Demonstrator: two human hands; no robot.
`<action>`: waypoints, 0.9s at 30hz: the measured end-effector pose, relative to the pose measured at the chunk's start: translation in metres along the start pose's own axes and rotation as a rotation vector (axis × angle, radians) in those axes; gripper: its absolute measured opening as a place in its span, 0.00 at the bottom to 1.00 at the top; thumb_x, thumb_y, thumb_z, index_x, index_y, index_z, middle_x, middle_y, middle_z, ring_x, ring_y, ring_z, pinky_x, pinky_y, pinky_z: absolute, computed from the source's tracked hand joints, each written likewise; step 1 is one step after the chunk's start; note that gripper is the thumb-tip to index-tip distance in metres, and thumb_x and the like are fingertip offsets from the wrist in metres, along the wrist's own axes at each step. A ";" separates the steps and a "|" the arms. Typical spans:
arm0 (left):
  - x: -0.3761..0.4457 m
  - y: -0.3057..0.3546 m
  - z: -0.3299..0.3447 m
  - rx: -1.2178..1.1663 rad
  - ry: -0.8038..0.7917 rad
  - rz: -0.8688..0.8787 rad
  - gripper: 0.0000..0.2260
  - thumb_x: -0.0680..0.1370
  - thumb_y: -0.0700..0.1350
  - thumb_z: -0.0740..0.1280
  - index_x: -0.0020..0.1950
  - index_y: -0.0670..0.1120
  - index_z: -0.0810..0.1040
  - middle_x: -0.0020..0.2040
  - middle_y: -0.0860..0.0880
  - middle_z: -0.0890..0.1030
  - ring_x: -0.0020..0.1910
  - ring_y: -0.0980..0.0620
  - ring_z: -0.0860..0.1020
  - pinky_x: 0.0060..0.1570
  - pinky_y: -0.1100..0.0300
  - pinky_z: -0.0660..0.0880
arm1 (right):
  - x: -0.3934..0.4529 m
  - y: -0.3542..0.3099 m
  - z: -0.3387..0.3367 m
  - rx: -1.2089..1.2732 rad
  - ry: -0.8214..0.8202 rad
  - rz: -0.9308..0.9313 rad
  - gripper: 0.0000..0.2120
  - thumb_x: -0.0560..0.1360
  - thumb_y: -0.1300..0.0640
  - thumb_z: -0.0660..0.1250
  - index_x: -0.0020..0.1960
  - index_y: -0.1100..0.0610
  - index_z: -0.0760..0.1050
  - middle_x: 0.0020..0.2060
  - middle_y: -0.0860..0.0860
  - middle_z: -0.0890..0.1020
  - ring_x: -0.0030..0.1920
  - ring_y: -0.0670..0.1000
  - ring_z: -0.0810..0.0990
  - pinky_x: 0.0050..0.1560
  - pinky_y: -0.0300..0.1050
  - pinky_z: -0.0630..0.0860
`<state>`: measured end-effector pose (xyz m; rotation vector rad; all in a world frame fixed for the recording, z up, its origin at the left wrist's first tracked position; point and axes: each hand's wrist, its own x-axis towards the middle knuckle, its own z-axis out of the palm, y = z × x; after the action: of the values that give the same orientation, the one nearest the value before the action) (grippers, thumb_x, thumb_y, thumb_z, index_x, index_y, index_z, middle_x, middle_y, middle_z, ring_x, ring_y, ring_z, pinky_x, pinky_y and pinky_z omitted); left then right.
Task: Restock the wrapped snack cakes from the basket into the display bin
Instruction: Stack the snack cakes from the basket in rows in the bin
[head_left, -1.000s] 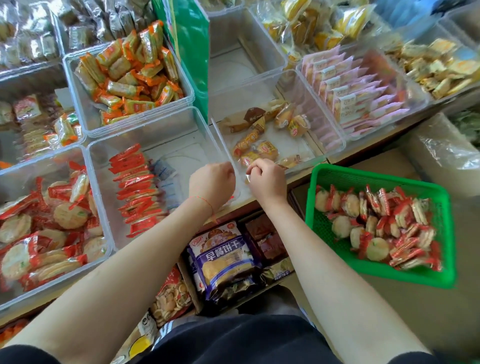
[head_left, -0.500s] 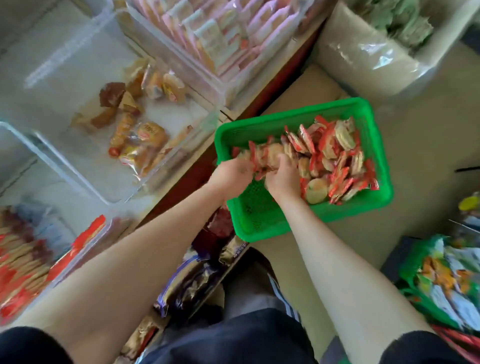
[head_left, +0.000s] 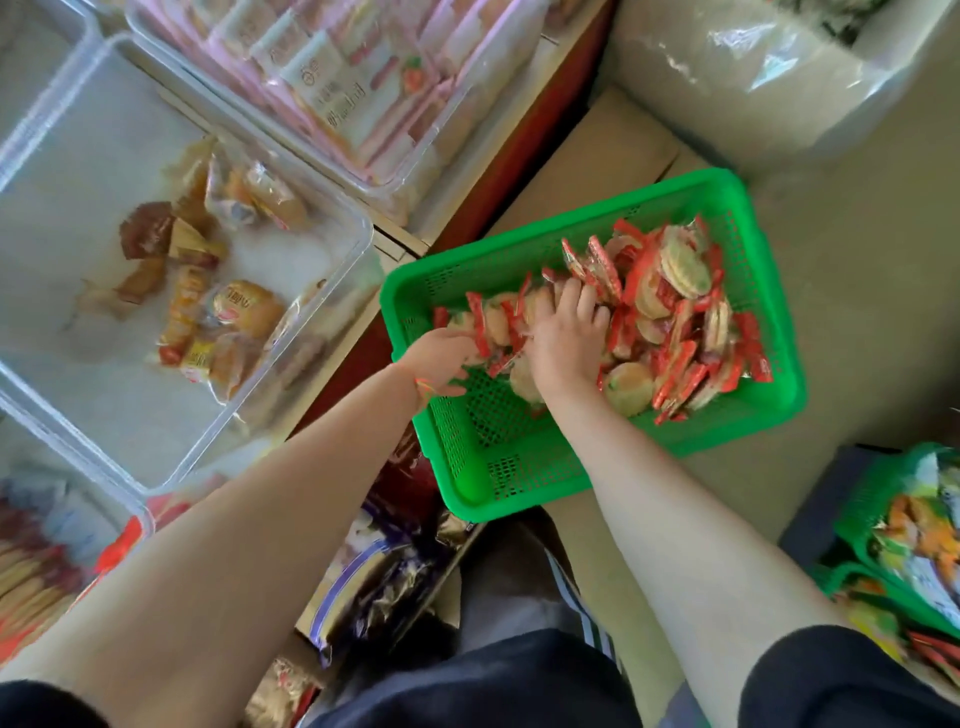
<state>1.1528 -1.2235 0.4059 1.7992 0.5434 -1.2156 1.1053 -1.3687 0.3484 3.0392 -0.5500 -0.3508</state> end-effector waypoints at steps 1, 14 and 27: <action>0.000 0.001 0.002 -0.006 0.006 -0.007 0.16 0.81 0.40 0.60 0.69 0.44 0.71 0.58 0.42 0.75 0.55 0.44 0.75 0.55 0.48 0.77 | 0.002 0.003 0.000 0.024 -0.028 0.016 0.21 0.77 0.55 0.66 0.69 0.54 0.69 0.67 0.59 0.70 0.66 0.61 0.68 0.58 0.54 0.70; -0.035 -0.008 -0.008 -0.316 -0.253 0.077 0.22 0.79 0.58 0.63 0.69 0.48 0.72 0.63 0.43 0.78 0.60 0.43 0.78 0.61 0.48 0.75 | -0.038 0.016 -0.082 1.737 -0.234 0.385 0.13 0.73 0.57 0.64 0.55 0.47 0.79 0.50 0.49 0.84 0.54 0.53 0.82 0.53 0.50 0.79; -0.121 -0.041 -0.081 -0.626 -0.158 0.376 0.12 0.79 0.46 0.66 0.61 0.44 0.79 0.50 0.43 0.83 0.42 0.49 0.82 0.35 0.58 0.81 | -0.071 -0.027 -0.154 1.841 -0.475 0.320 0.10 0.73 0.52 0.67 0.37 0.47 0.85 0.39 0.49 0.86 0.39 0.48 0.85 0.40 0.43 0.79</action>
<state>1.1122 -1.1204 0.5091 1.1926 0.4093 -0.7999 1.0846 -1.3198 0.5114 4.1018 -2.5545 -0.9480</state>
